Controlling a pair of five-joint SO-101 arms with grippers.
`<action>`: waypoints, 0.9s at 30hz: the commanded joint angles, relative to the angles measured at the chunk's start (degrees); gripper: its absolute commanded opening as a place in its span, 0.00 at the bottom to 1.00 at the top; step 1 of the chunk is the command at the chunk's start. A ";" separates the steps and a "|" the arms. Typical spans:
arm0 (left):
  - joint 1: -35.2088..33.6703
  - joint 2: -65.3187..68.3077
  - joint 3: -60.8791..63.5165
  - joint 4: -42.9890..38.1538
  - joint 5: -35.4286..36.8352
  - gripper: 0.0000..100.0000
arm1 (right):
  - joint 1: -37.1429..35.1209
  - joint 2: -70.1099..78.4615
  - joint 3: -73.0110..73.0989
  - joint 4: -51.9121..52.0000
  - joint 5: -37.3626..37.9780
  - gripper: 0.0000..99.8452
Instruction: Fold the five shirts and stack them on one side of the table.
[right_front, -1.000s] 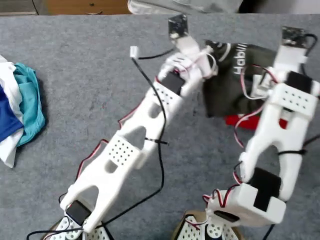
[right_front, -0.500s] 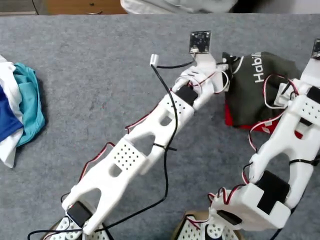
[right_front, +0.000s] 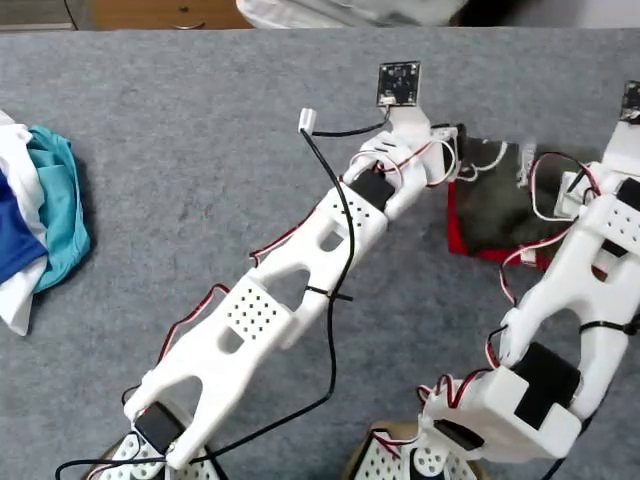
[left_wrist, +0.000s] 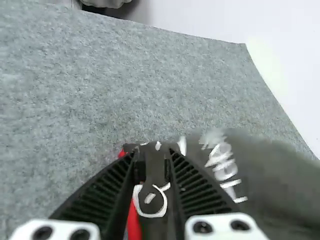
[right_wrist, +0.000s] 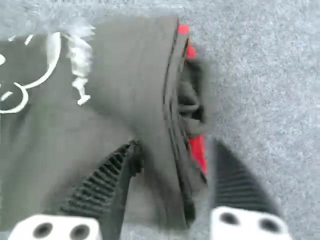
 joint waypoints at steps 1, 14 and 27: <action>0.00 -1.71 -0.44 -0.26 -0.35 0.08 | 0.66 -1.45 -0.22 -0.09 4.92 0.44; -4.48 -1.80 -10.90 15.12 -0.62 0.06 | 0.48 -2.07 -0.66 2.73 8.26 0.07; -13.27 -3.38 -20.57 55.03 -13.63 0.04 | -10.07 -17.19 -0.57 25.14 8.26 0.01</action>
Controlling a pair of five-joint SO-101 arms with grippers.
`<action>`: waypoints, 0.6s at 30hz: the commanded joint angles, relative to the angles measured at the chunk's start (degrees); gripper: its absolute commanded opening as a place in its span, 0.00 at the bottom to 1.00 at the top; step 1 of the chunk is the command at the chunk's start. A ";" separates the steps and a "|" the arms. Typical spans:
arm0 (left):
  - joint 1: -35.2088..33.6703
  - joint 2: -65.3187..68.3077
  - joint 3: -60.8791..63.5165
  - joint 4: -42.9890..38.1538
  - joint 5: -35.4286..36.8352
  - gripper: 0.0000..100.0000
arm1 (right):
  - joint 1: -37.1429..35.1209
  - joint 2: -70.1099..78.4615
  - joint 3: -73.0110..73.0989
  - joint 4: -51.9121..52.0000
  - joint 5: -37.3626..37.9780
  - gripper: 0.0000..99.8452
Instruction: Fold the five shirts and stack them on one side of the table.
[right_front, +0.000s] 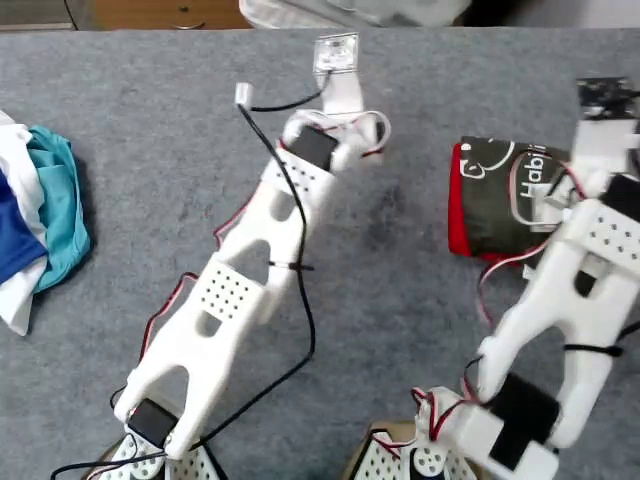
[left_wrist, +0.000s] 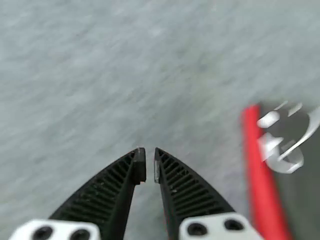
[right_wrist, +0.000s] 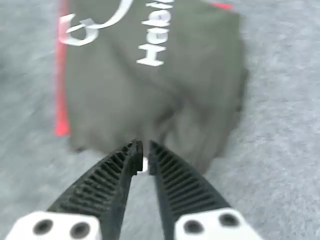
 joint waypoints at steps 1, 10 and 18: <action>-2.73 -4.18 -3.08 12.22 -8.18 0.04 | -5.05 -6.20 -0.57 7.74 0.09 0.00; -16.88 -13.93 -2.90 23.38 -16.88 0.02 | -10.07 -13.93 -0.57 17.93 0.09 0.01; -31.21 -33.63 16.44 23.65 -18.64 0.02 | -13.58 -15.52 8.31 15.56 0.62 0.01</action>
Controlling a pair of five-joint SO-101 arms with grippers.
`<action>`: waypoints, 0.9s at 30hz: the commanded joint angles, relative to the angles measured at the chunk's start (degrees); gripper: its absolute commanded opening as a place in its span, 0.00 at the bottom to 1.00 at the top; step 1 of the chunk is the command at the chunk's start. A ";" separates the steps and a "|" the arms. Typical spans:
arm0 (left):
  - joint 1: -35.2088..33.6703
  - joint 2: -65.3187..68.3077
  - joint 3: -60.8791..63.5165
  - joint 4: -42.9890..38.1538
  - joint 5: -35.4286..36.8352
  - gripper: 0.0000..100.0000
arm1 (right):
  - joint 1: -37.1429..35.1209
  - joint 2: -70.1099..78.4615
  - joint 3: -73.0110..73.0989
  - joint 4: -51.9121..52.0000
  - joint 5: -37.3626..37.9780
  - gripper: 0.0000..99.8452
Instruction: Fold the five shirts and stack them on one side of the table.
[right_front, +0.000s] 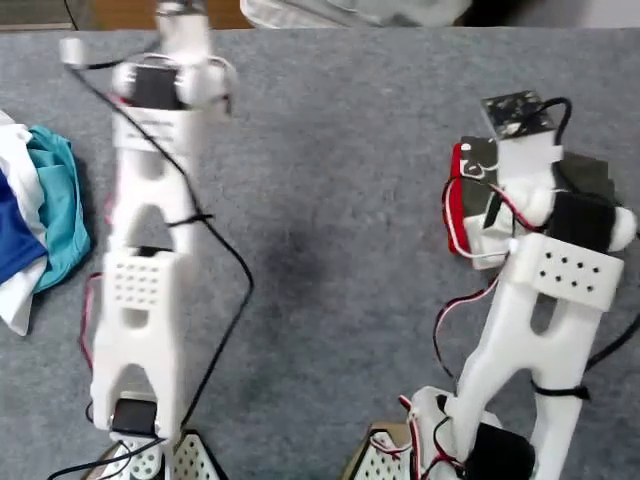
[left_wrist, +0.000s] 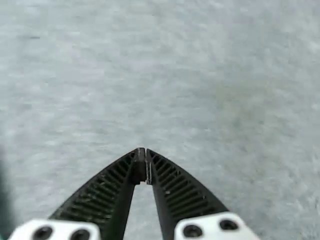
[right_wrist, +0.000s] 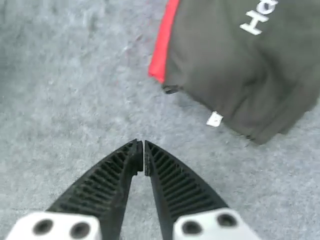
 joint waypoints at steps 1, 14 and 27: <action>-7.30 -15.78 15.30 0.97 -0.62 0.02 | -1.45 -1.71 6.46 -5.10 0.53 0.01; -40.00 -59.82 76.40 -20.92 -14.51 0.02 | -5.85 -2.07 44.79 -42.20 17.23 0.01; -56.88 -53.76 99.34 -59.78 -15.65 0.18 | -9.89 -1.71 55.52 -55.74 17.14 0.01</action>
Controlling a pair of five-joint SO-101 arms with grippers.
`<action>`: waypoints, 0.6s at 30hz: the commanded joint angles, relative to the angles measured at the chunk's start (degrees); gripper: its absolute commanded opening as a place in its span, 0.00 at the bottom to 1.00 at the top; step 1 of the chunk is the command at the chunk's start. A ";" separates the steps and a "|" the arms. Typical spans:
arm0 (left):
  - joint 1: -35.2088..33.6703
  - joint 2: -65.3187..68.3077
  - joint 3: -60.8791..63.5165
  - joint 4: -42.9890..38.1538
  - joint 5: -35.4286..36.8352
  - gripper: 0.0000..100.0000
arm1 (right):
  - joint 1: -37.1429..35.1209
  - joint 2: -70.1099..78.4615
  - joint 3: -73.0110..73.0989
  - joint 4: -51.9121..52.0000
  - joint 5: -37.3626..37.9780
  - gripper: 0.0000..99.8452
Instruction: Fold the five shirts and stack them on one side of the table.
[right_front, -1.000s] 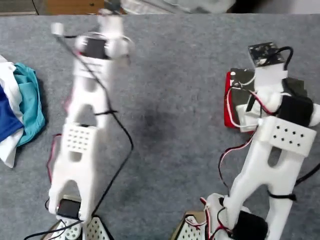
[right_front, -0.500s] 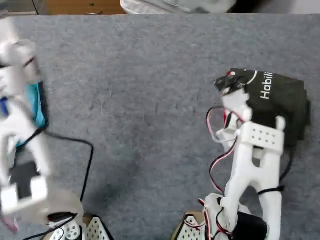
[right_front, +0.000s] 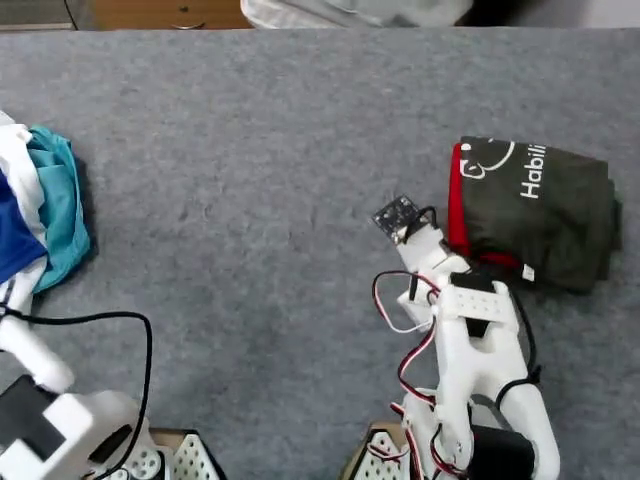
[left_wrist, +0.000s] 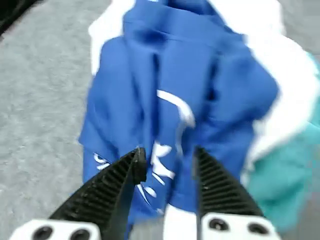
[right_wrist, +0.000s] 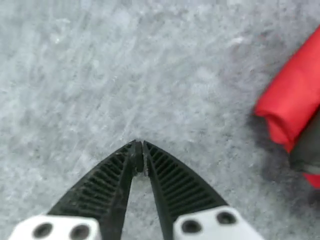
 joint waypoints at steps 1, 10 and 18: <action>-2.20 4.62 3.16 -12.92 0.97 0.18 | -0.92 -1.54 0.22 -1.23 0.62 0.01; -2.46 23.52 -3.87 -18.64 0.97 0.08 | -0.92 -1.54 0.48 -1.23 0.62 0.01; -1.93 24.22 -21.19 0.18 1.05 0.02 | -0.92 -1.45 0.48 -1.23 0.62 0.01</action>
